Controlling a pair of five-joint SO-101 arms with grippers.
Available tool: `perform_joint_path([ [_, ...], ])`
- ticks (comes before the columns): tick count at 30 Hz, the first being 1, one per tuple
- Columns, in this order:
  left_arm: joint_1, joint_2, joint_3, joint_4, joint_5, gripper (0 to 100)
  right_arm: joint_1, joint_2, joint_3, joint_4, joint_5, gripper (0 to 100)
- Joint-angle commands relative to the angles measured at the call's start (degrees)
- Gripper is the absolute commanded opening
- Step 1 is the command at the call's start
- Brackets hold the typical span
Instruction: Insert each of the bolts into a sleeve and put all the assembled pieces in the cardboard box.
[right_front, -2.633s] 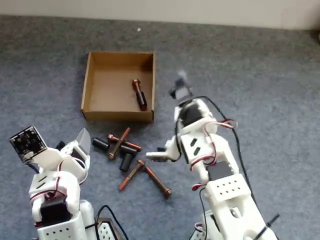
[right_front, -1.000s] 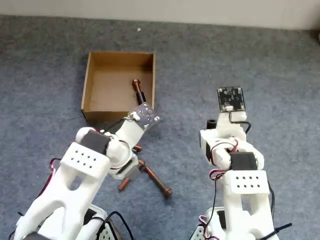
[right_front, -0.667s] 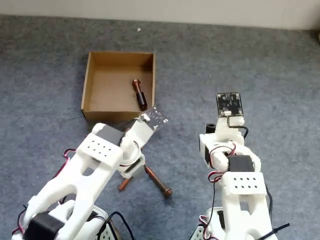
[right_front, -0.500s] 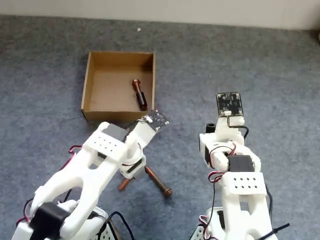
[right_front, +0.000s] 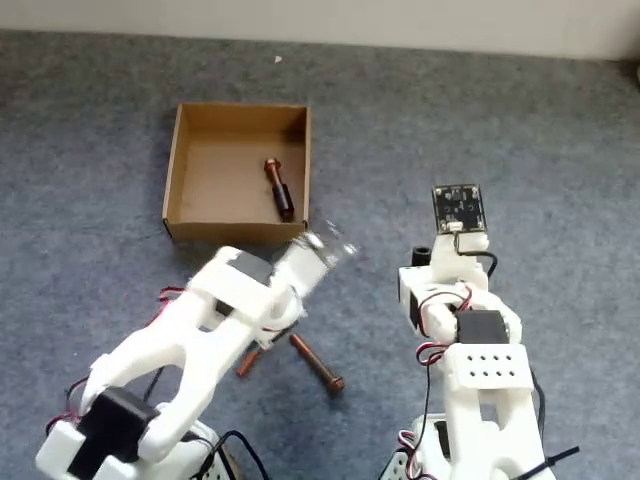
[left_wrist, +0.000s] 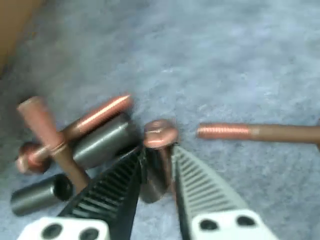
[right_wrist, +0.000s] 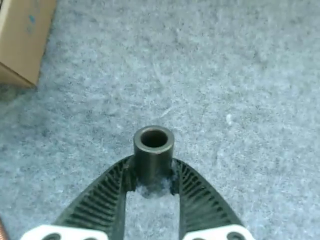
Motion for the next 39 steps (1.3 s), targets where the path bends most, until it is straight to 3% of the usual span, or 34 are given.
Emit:
perform_joint_path([
  [1,4.18,1.01,-0.22,-1.32,0.44,4,0.48,-1.71,-0.57,-1.98,-0.18,0.5],
  [7,4.0,1.01,-0.31,-0.62,0.53,5,0.57,-1.71,-0.57,-1.98,-0.18,0.5],
  [11,0.75,0.92,-0.57,0.88,0.62,15,0.66,-1.71,-0.57,-1.98,-0.18,0.5],
  [15,-2.68,1.27,-1.45,0.97,5.54,21,0.66,-1.71,-0.57,-1.89,-0.18,0.5],
  [22,-2.59,1.54,-1.8,0.79,5.36,17,0.66,-1.71,-0.57,-1.8,-0.18,0.5],
  [28,-2.51,1.01,-1.89,0.79,5.36,0,0.48,-1.89,-0.57,-1.54,-0.18,0.5],
  [30,-2.51,0.48,-2.33,1.23,5.63,1,0.48,-3.47,-1.1,0.92,-0.18,0.5],
  [34,-2.95,-6.11,-1.8,1.23,5.71,0,-0.4,-14.11,-1.27,6.55,-0.18,0.5],
  [39,-2.95,-21.76,-2.24,6.42,5.8,1,-7.78,-30.55,-0.4,6.55,-0.18,0.5],
])
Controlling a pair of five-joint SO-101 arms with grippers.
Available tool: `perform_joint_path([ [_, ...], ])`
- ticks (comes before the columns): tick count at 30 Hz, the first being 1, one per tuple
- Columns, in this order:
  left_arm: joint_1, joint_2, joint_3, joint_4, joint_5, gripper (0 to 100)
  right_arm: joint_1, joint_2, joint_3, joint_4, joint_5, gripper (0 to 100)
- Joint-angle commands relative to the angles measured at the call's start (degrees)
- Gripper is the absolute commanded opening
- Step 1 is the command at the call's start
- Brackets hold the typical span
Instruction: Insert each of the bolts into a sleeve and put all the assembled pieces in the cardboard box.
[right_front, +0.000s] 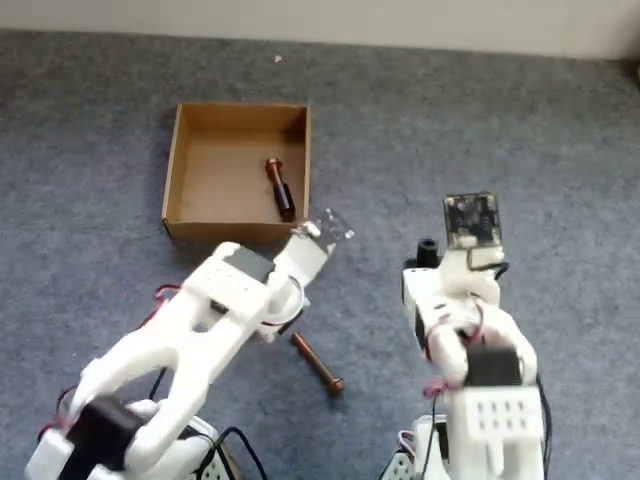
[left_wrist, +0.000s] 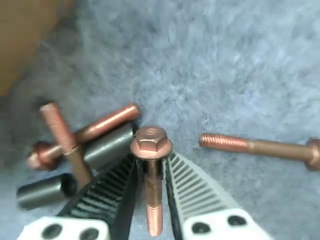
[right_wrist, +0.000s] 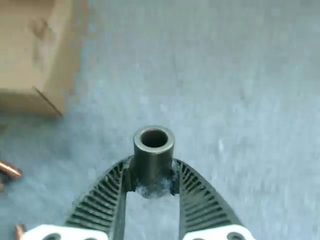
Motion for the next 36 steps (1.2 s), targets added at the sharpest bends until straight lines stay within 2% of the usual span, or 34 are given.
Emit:
perform_joint_path([
  [1,-0.84,-13.67,-1.8,3.25,0.62,1,-8.48,-15.25,0.31,0.4,-0.18,0.5],
  [4,-0.92,-24.31,-1.45,4.4,1.76,1,-13.23,-20.44,3.47,0.22,-0.09,0.5],
  [9,-3.21,-39.08,-1.89,4.4,11.69,1,-20.53,-21.93,5.32,0.13,-0.09,0.5],
  [12,-4.79,-45.58,-1.71,4.22,12.48,1,-24.75,-22.2,5.41,-1.63,-0.09,0.5],
  [18,-7.43,-56.04,-1.45,-2.02,20.13,1,-32.4,-22.2,10.07,-8.66,-0.09,0.5],
  [24,-7.43,-60.88,-1.36,-3.87,27.43,1,-37.93,-22.2,18.68,-18.33,-0.09,0.5],
  [30,-6.9,-61.58,2.42,-3.87,32.18,1,-41.45,-21.85,20.88,-20.62,-0.09,0.5],
  [36,0.92,-61.58,6.81,-4.13,32.26,1,-41.71,-21.85,20.97,-20.62,-0.35,0.5],
])
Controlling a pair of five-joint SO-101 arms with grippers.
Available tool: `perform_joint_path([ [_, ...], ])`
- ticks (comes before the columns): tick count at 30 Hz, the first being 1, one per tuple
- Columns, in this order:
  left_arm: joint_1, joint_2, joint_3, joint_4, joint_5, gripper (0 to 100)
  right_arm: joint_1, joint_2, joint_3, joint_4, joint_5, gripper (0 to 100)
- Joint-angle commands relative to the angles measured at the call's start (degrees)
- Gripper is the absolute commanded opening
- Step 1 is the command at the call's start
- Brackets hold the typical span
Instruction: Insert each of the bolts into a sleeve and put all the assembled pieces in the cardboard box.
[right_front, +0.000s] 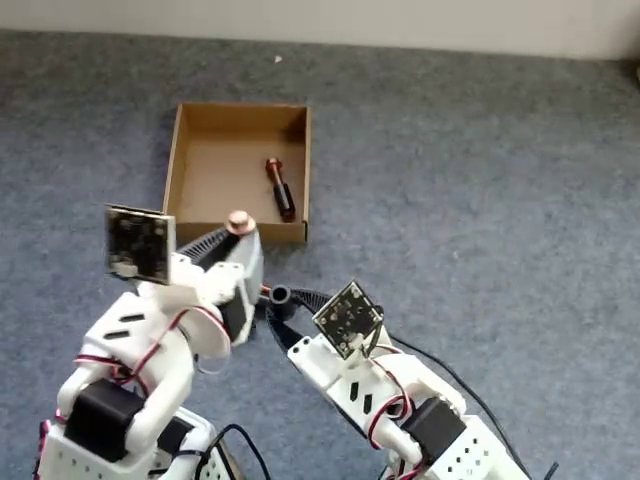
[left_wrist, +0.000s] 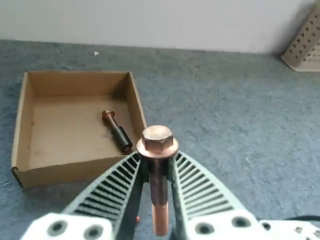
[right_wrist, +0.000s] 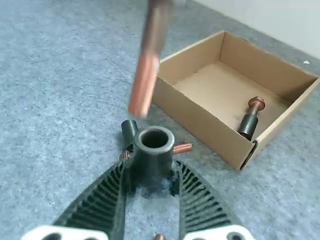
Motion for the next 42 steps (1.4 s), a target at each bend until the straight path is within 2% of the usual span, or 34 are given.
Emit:
perform_joint_path([
  [1,4.35,-0.48,0.31,-2.11,0.88,1,-1.01,-0.4,-0.66,-1.89,-0.35,0.5],
  [19,4.44,-0.57,-1.8,-1.85,0.97,1,-1.01,-0.75,2.15,-1.63,-0.44,0.5],
  [24,6.81,-0.57,2.24,-2.2,0.7,1,-1.1,-0.75,2.24,-1.63,-0.44,0.5],
  [42,7.25,-0.57,9.01,-2.11,0.88,1,-0.92,-0.75,1.71,-1.54,-0.53,0.5],
])
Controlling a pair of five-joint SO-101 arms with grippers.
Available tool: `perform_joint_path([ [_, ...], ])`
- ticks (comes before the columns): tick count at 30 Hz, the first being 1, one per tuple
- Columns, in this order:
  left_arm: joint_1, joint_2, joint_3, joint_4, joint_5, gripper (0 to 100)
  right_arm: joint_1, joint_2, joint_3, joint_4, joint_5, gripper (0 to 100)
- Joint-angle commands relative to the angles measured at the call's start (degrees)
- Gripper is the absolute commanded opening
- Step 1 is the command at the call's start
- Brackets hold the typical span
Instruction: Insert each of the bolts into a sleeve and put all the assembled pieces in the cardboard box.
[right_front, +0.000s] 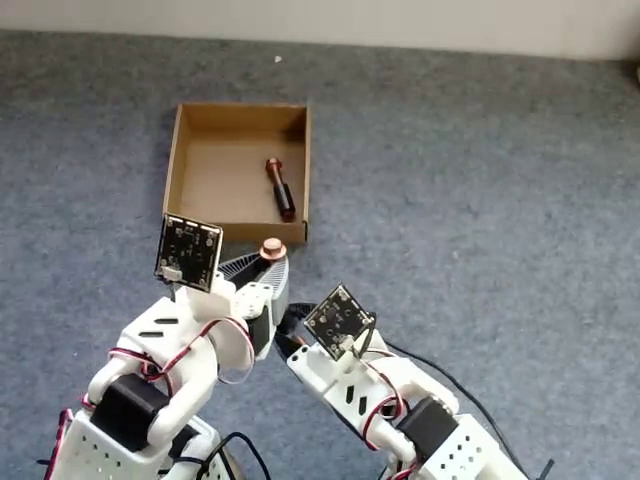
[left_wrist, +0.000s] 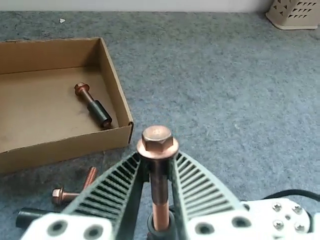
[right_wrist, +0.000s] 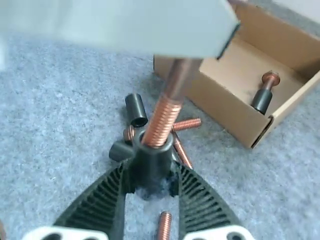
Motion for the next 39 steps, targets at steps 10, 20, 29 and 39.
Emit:
perform_joint_path([
  [10,1.1,-1.63,0.13,3.6,0.26,1,2.33,-0.92,-1.63,-1.71,-0.62,0.5],
  [20,1.1,-22.81,10.59,7.38,0.0,1,3.12,-1.01,-4.35,-1.98,-0.7,0.5],
  [29,0.48,-21.76,11.47,8.26,-3.6,21,3.38,-1.01,-4.7,-1.98,-0.7,0.5],
  [39,-13.58,-21.76,9.19,8.26,-6.77,21,5.41,-1.01,-4.26,-1.8,-0.7,0.5],
])
